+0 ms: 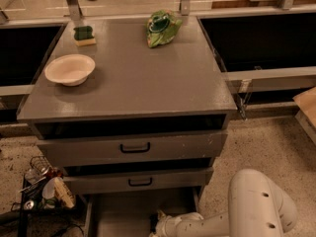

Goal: Pick rxbar blueberry from bottom drawer and place on counter

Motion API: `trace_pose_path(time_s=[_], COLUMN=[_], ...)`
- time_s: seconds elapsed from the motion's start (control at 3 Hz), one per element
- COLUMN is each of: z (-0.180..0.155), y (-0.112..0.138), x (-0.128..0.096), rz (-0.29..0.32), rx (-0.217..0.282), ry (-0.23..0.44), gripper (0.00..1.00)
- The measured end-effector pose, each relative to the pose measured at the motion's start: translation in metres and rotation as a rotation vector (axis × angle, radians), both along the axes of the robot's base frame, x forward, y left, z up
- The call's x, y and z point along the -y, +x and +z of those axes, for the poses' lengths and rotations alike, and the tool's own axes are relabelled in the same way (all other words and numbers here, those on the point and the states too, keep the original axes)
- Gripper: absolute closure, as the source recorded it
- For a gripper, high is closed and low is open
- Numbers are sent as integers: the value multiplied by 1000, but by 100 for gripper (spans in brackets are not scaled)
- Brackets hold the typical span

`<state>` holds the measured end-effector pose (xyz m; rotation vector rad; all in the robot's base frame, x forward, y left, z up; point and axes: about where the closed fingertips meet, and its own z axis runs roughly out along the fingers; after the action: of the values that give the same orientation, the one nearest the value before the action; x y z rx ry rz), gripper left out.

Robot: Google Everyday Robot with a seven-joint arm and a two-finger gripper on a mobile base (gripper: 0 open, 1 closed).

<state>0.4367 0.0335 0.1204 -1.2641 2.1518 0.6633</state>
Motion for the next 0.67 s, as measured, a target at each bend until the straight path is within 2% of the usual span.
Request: trace_pose_path(time_s=[0.33,0.67], z=[-8,-4], y=[-26,-22], x=[-1,2], rz=[11,6], rx=[-25,-15], ry=[14,15], gripper=[0,0])
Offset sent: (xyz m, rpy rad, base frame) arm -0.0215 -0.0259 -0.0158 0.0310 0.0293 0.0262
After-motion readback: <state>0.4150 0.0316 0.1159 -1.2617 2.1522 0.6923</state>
